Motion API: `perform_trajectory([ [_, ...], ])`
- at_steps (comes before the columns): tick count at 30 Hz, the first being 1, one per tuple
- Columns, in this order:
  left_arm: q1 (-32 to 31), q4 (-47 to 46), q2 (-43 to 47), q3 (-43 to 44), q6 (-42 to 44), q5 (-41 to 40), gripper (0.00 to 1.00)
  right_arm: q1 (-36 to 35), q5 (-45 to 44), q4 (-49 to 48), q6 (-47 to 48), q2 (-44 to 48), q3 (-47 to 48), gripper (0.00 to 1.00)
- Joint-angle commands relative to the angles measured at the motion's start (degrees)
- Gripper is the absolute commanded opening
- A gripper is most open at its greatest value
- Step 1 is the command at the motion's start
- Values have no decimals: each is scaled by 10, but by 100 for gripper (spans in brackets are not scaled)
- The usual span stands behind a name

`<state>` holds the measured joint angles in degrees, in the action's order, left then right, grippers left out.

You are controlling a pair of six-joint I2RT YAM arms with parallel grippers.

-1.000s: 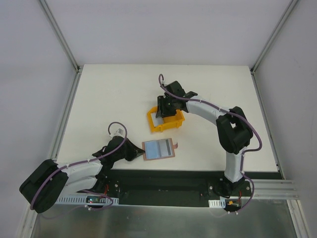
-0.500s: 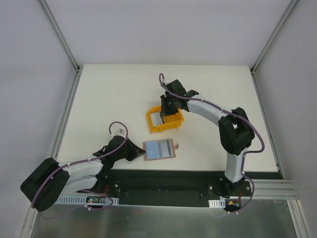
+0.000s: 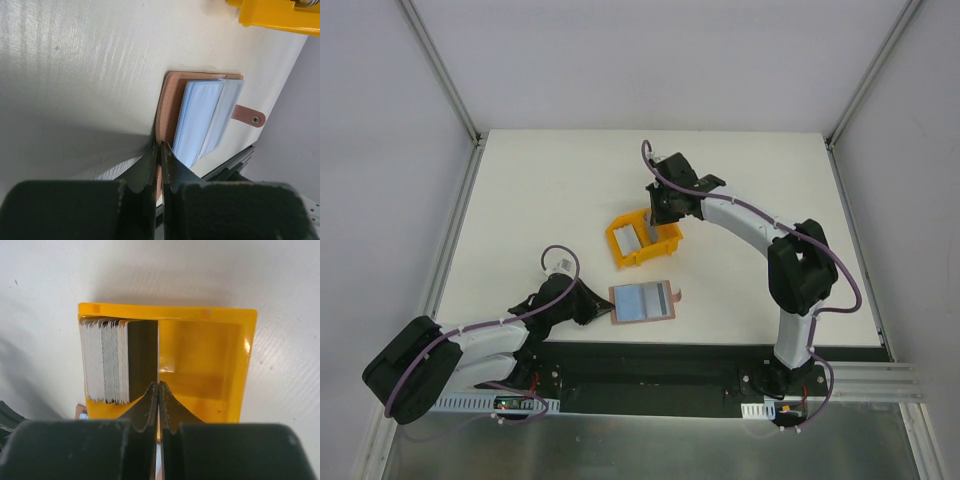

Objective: Put the credit cards into the card holder
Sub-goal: Pick up the credit card from the storage box, then insert the credit card into the card holder.

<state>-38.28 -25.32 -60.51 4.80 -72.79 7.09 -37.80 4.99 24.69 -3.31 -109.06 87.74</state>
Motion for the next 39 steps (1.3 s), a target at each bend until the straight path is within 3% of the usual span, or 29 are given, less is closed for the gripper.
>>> perform_trajectory([
  [1,-5,30,-15,4,19,4,0,5,-34,12,26,73,25,0],
  [11,-5,31,-9,6,29,5,0,15,34,-40,-34,219,-90,0],
  [15,-5,34,-8,2,28,3,0,14,98,-120,-120,299,-223,0],
  [21,-5,35,-7,-4,28,1,0,-26,116,-244,-235,367,-391,0],
  [28,-5,46,-4,-8,24,1,0,-53,129,-369,-310,349,-518,1],
  [39,-5,53,7,-13,18,-6,0,-61,146,-423,-307,273,-548,0],
])
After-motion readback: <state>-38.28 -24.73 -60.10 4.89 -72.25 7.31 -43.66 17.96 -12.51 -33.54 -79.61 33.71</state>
